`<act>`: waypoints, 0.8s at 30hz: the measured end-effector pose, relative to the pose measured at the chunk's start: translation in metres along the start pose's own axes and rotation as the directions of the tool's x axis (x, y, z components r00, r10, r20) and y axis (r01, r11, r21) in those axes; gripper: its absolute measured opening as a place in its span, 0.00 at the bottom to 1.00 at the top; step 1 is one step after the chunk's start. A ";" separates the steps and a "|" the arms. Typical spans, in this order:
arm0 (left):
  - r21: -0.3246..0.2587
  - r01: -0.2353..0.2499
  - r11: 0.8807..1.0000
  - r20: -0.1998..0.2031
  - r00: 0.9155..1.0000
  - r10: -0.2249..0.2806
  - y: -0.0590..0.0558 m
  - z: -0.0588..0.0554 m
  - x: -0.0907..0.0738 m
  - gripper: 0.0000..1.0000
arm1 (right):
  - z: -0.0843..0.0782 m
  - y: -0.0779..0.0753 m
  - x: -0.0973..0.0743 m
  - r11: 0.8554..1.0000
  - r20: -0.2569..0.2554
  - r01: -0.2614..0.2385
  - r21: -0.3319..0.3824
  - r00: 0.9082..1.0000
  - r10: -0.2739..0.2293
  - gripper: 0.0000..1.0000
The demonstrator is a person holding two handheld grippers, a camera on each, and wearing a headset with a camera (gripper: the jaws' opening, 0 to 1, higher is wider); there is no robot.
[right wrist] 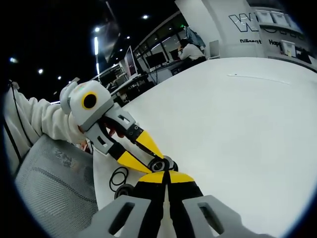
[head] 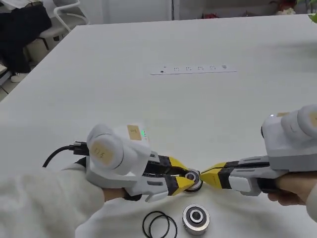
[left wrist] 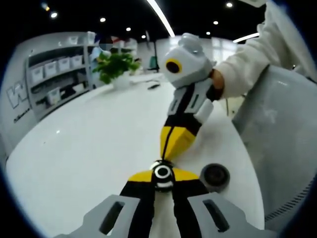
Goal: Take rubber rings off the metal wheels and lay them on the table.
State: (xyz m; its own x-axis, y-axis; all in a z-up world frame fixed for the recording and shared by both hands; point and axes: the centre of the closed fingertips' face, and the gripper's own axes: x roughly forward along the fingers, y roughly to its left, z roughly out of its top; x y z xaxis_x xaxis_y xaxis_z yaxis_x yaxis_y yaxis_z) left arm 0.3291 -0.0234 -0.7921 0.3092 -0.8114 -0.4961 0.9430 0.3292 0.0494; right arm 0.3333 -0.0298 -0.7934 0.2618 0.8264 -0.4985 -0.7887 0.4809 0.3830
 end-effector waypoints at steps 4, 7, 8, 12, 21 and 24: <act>-0.003 0.003 1.000 0.002 1.000 -0.003 0.000 0.000 0.000 0.14 | 0.000 0.001 0.000 1.000 -0.001 -0.005 -0.001 1.000 0.005 0.00; -0.005 0.003 1.000 0.004 1.000 -0.003 0.000 0.000 0.000 0.14 | 0.001 0.002 0.001 1.000 -0.003 -0.007 0.001 1.000 0.007 0.00; -0.005 0.003 1.000 0.004 1.000 -0.003 0.000 0.000 0.000 0.14 | 0.001 0.002 0.001 1.000 -0.003 -0.007 0.001 1.000 0.007 0.00; -0.004 0.002 1.000 0.005 1.000 -0.002 0.000 0.000 0.000 0.14 | 0.001 0.004 0.001 1.000 -0.002 -0.010 -0.003 1.000 0.010 0.00; -0.005 0.002 1.000 0.006 1.000 -0.002 0.001 0.000 0.000 0.14 | 0.003 0.006 0.002 1.000 0.001 -0.018 -0.005 1.000 0.018 0.00; -0.005 0.003 1.000 0.007 1.000 -0.003 0.001 0.000 0.000 0.14 | 0.003 0.006 0.002 1.000 0.001 -0.020 -0.007 1.000 0.020 0.00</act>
State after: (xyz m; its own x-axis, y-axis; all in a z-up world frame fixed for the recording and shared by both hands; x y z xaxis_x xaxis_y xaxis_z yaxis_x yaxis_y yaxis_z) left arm 0.3299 -0.0232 -0.7922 0.3077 -0.8155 -0.4902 0.9431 0.3296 0.0437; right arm 0.3310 -0.0242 -0.7894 0.2464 0.8364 -0.4895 -0.7977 0.4619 0.3877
